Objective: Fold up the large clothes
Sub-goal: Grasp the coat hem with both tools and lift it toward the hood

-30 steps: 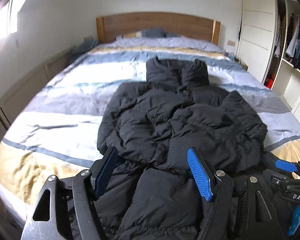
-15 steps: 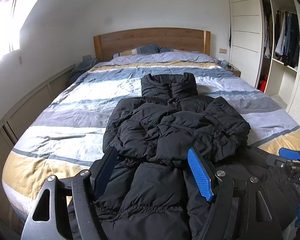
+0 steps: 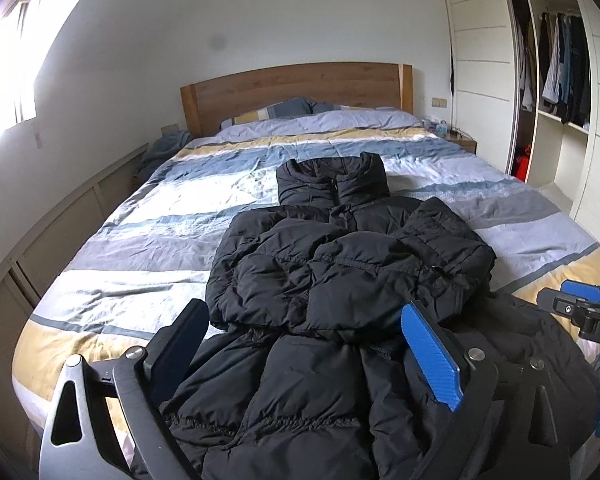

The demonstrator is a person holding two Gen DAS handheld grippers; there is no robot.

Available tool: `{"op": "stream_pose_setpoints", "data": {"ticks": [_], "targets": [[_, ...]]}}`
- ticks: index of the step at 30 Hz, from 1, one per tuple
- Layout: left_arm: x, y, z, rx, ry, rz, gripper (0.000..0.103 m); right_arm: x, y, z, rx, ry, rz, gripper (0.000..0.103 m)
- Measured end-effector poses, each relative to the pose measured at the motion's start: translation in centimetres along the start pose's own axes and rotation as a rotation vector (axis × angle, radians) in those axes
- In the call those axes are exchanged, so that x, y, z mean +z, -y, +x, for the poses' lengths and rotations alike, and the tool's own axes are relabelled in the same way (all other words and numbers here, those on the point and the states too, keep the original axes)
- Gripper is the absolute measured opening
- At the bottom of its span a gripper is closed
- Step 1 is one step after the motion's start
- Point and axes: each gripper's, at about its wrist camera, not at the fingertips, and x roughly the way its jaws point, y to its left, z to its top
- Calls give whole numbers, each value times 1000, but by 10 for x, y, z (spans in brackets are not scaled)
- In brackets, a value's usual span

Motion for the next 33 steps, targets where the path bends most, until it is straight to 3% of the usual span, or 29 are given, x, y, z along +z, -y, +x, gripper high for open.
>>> {"op": "stream_pose_setpoints", "data": {"ticks": [12,19,28,33], "targets": [[20,-18,63,-5,-117,0,99,30,32,41,-2,-23,47,68],[41,-51,110,21,-172,-20,99,59,50,76,-9,-43,58,68],[113,-110,196,16,-254,-46,99,154,53,135,-4,-44,-7,68],[169,-135,268,-39,-298,-70,99,224,55,189,43,-42,9,68]]}}
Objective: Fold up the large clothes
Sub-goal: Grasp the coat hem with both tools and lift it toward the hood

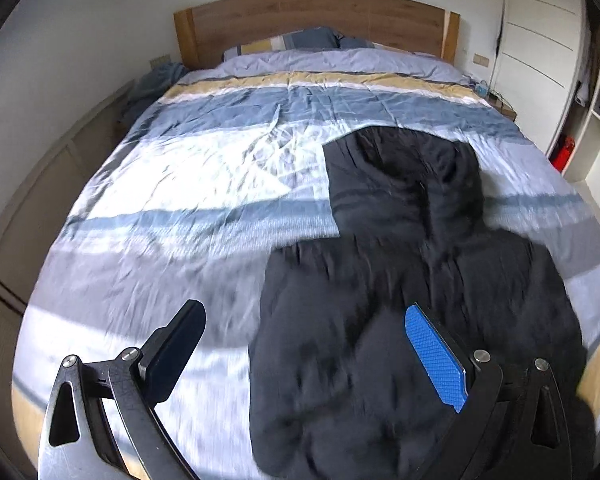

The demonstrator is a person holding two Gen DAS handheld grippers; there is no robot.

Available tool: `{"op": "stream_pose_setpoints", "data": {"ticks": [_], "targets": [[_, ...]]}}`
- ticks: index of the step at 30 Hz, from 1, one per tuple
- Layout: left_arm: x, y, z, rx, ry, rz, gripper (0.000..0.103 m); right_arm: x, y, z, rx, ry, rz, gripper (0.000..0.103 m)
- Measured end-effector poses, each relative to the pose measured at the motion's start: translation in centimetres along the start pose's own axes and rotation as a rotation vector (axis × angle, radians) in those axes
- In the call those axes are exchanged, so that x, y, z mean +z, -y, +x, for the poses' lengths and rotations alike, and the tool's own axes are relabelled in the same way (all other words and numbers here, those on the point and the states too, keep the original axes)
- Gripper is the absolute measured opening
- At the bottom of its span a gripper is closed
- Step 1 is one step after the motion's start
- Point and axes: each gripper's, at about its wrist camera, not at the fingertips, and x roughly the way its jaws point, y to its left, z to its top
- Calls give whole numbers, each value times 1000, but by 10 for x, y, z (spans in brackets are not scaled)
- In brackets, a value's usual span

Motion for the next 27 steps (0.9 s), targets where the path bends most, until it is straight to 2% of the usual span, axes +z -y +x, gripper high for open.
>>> {"op": "stream_pose_setpoints", "data": {"ticks": [8,12,20,27], "targets": [[97,-23,109,-115,-56,-129,97,99,9,124,33,-31,44,68],[129,-24,158,-154,-46,-212,97,131,14,183,66,-32,94,68],[152,-4,247,-176,-47,-258,97,160,17,270,85,-36,100,68],[154,9,292,-232,-63,-290,97,164,23,316,101,-70,106,69]]}}
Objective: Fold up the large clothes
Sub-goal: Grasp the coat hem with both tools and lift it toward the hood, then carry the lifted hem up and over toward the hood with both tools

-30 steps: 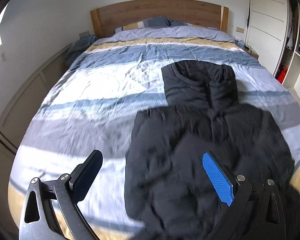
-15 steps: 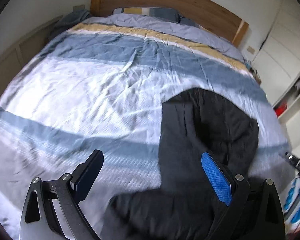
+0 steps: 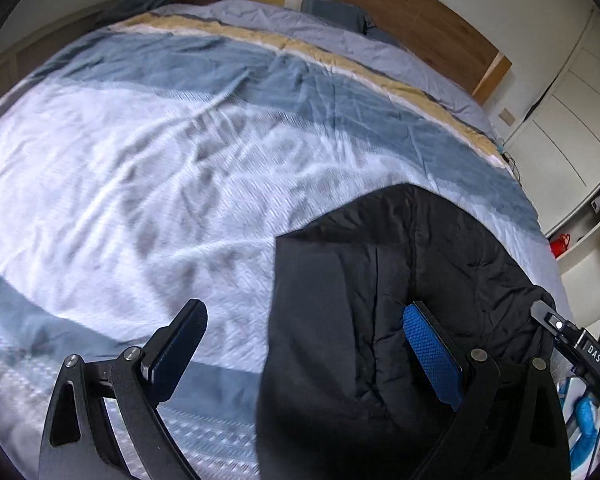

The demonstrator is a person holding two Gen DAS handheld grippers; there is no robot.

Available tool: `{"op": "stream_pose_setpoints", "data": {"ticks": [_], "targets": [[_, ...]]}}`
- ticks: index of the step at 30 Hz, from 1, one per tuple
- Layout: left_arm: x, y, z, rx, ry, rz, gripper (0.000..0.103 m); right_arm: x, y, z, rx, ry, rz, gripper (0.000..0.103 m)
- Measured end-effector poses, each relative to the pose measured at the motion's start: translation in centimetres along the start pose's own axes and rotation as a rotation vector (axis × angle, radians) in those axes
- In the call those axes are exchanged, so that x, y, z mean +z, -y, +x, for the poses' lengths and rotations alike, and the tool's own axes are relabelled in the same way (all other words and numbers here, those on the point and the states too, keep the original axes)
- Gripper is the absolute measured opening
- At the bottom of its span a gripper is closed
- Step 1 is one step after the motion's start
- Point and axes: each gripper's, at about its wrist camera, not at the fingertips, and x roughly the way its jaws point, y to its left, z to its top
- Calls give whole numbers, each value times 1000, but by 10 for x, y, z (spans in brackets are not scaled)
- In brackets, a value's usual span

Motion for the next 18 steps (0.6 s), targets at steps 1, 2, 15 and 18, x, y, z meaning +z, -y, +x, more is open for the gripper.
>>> {"op": "stream_pose_setpoints", "data": {"ticks": [1,2,15,18], "targets": [[-1,1,5,-3,-11,-4,96,0,1,4,11,-11,9,69],[-3,2,8,-9,-20,-9,84,0,2,10,34,-25,18,68],[-23,31,-31,-47,-70,45,14,-4,-41,-34,100,-121,-109,18],[-32,33,-61,-68,-57,59,13,-14,-52,-70,135,-127,-153,17]]}}
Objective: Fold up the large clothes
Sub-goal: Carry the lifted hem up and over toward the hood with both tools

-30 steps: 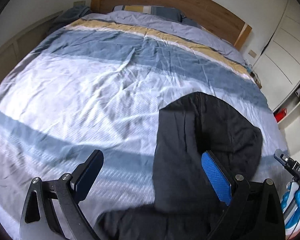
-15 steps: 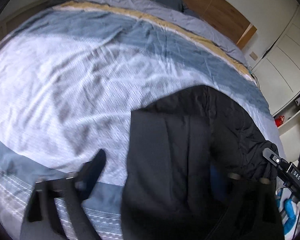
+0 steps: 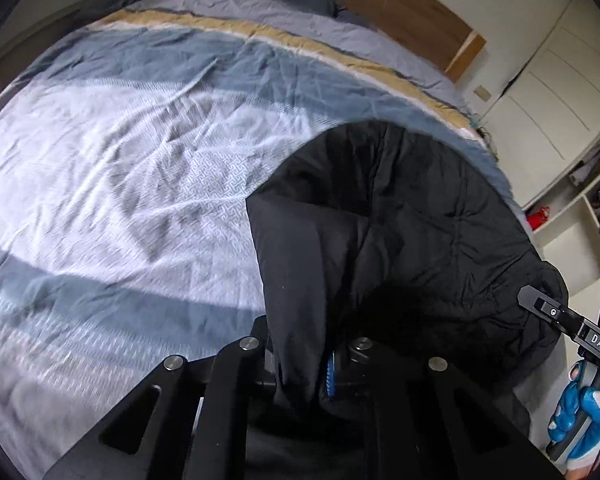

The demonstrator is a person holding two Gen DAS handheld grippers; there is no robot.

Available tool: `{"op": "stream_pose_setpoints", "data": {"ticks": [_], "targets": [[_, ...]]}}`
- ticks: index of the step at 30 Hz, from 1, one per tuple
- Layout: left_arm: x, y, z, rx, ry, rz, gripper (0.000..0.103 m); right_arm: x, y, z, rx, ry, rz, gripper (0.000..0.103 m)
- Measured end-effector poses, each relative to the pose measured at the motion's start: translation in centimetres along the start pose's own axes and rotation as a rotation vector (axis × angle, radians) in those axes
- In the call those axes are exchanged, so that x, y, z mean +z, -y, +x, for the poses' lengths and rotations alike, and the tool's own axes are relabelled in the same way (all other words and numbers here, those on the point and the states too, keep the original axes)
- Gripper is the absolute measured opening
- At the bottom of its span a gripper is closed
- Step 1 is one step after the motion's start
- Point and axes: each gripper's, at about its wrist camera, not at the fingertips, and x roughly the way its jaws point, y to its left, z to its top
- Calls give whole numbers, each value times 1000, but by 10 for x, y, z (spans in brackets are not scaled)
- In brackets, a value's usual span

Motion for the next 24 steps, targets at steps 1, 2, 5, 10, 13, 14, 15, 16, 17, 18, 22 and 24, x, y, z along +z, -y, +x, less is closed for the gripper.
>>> {"op": "stream_pose_setpoints", "data": {"ticks": [1,2,5,10,13,14,15,16,17,18,22,24], "targets": [[-6,3,-11,-7,4,10,13,-4,-5,-12,10,-2,-17,17],[-12,5,-22,-15,10,17,13,-12,-12,-28,16,-6,-38,17],[-35,11,-56,-38,26,36,13,-33,-25,-66,35,-6,-87,17],[-84,17,-113,-68,71,71,12,-81,-35,-122,83,37,-114,17],[-113,18,-134,-48,81,96,12,-112,-36,-146,119,75,-115,17],[-125,15,-140,-52,82,95,12,-124,-36,-153,130,88,-113,17],[-137,13,-145,-55,86,96,12,-138,-36,-161,141,103,-110,17],[-146,11,-149,-62,92,97,12,-148,-36,-166,148,113,-107,17],[-160,8,-154,-81,99,93,12,-160,-34,-170,156,124,-99,17],[-170,5,-157,-97,104,90,12,-175,-32,-173,169,135,-82,17],[-209,-6,-163,-118,121,84,12,-223,-23,-174,189,144,-29,17],[-226,-9,-164,-117,132,91,12,-243,-16,-172,196,142,1,17]]}}
